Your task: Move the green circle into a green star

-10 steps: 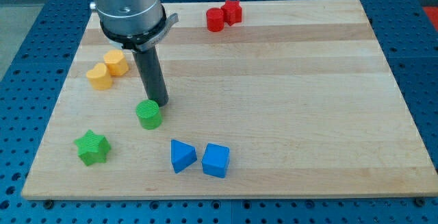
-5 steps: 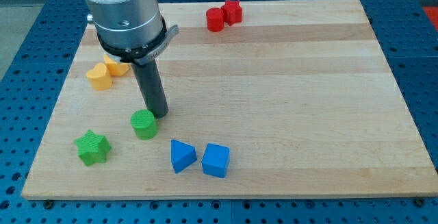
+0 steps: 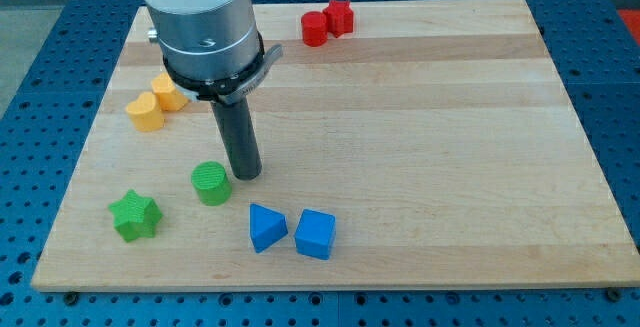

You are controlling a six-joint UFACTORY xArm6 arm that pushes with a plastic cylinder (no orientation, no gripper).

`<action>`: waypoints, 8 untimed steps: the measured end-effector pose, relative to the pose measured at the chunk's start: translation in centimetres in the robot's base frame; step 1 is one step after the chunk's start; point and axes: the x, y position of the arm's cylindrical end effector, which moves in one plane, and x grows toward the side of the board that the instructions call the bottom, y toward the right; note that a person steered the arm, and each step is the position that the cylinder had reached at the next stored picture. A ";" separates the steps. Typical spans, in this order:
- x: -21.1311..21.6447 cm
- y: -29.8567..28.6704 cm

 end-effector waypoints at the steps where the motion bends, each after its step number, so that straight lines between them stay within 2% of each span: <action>1: 1.1 -0.8; 4: 2.8 -7.7; 5: 2.6 -7.0; 6: 1.4 -0.1; 7: 0.7 4.1; 8: 0.7 4.1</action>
